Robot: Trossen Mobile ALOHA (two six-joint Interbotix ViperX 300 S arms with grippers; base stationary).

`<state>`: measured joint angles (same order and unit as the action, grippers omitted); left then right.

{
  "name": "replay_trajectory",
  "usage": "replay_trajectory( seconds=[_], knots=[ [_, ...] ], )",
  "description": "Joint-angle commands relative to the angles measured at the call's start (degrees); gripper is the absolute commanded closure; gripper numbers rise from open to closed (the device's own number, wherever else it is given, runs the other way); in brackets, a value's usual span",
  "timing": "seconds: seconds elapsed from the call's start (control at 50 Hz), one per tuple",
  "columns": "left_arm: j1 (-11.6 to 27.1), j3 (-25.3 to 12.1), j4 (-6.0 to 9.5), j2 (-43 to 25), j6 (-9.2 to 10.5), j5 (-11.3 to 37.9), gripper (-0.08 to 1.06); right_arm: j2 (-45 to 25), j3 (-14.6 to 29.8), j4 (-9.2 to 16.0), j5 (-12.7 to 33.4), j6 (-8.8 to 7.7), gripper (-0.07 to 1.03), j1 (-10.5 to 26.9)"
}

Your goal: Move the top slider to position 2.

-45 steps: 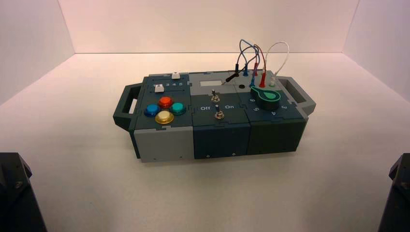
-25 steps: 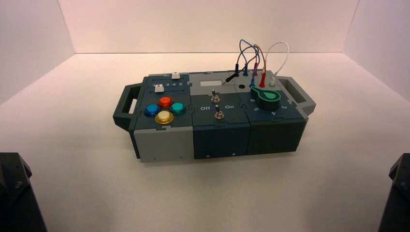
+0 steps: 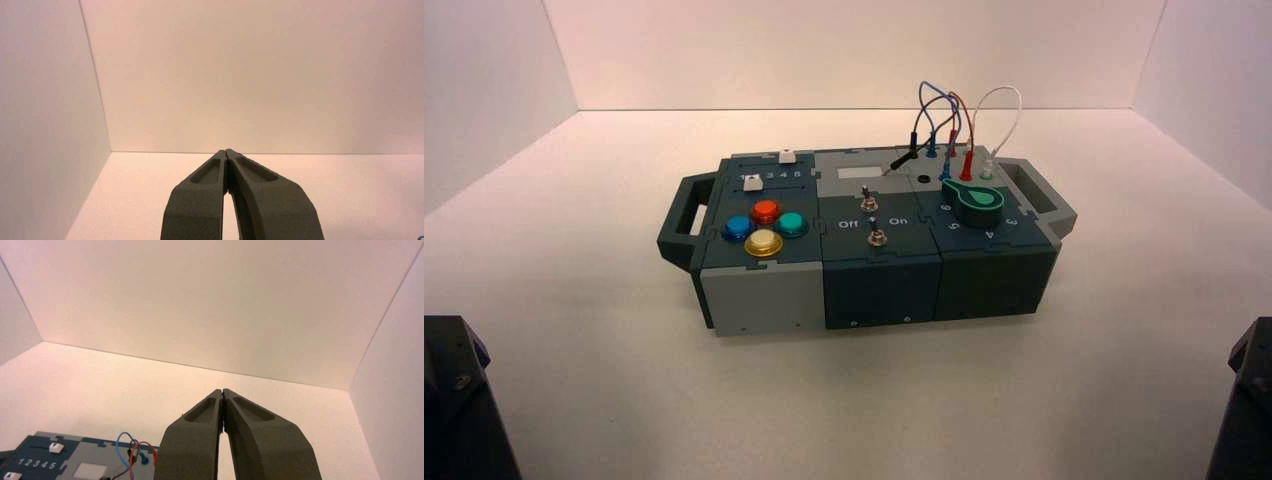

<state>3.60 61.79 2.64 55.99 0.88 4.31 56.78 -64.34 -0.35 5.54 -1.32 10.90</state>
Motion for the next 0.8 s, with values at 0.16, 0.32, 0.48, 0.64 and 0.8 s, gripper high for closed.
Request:
replay_trajectory(
  seconds=[0.16,0.32,0.48,0.64,0.8],
  knots=[
    [1.3,-2.2,0.0,-2.1,0.0,4.8,1.01,-1.6,2.5,1.0,2.0,0.26,0.98,0.0],
    [4.1,-4.0,0.0,-5.2,0.0,11.1,1.01,-5.8,4.5,2.4,5.8,0.26,0.98,0.8],
    [8.3,-5.5,0.0,-9.9,-0.09,14.6,1.01,-10.6,6.7,2.7,8.5,0.26,0.98,1.3],
    [13.1,-6.7,-0.09,-14.1,-0.26,18.6,1.01,-14.6,8.7,3.1,11.2,0.26,0.98,3.8],
    [15.5,-7.3,-0.09,-16.5,-0.26,21.4,1.01,-17.8,10.8,4.3,13.5,0.26,0.98,7.1]
  ],
)
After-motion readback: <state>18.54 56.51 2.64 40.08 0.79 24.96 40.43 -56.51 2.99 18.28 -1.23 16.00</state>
